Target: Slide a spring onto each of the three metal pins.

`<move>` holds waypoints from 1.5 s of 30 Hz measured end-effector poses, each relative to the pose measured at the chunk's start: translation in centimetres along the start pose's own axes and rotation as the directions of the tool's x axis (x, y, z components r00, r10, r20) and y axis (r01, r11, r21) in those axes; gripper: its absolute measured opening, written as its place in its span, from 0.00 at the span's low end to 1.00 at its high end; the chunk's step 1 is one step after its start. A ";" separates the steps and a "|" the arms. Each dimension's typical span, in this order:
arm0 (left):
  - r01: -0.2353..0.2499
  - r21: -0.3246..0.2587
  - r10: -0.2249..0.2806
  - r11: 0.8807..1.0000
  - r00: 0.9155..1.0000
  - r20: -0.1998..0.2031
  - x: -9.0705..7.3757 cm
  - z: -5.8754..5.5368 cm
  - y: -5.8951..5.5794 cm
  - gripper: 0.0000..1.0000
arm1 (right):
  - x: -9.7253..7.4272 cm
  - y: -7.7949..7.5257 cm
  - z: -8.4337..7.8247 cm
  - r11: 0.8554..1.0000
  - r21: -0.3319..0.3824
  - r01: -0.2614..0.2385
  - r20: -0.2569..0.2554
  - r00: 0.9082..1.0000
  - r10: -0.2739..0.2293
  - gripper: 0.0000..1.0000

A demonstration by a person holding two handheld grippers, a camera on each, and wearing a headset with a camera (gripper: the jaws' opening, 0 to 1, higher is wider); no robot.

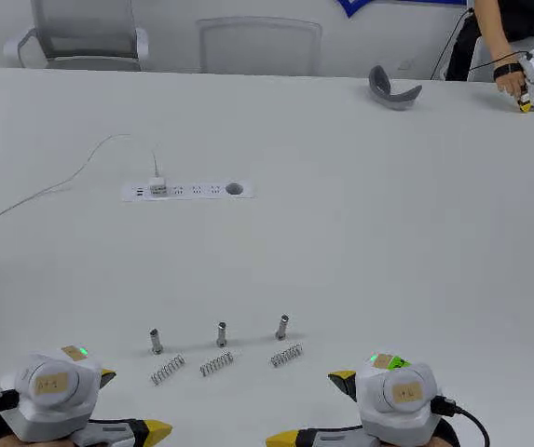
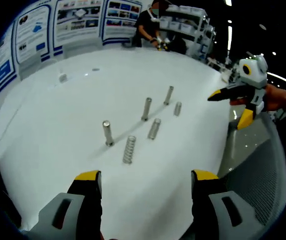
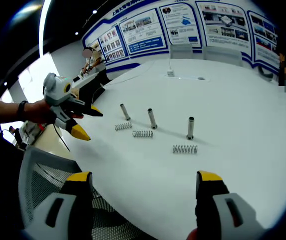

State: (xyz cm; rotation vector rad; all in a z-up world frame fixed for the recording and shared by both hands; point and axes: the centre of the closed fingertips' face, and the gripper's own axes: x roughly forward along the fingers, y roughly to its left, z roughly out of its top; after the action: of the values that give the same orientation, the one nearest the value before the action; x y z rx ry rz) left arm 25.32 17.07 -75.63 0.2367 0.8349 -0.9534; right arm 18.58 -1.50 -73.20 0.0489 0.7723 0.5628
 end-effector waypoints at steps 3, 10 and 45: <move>0.001 0.019 -0.001 1.000 1.000 -0.013 0.3 0.0 0.1 0.74 | -0.1 0.0 0.0 1.000 -0.002 0.001 -0.002 1.000 -0.001 0.87; 0.014 0.032 -0.013 0.999 1.000 -0.026 1.4 0.4 0.2 0.72 | -0.1 0.0 0.1 1.000 0.000 0.002 0.001 1.000 -0.002 0.87; -0.030 0.007 0.031 1.000 0.997 -0.075 5.9 0.8 2.6 0.25 | -0.1 -0.4 0.0 1.000 0.016 0.006 -0.001 1.000 -0.006 0.86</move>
State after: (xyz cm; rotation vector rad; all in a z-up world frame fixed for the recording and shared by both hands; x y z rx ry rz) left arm 29.63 14.47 -79.82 0.2908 0.8950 -0.9230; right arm 18.72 -1.85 -73.23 0.0607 0.7777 0.5509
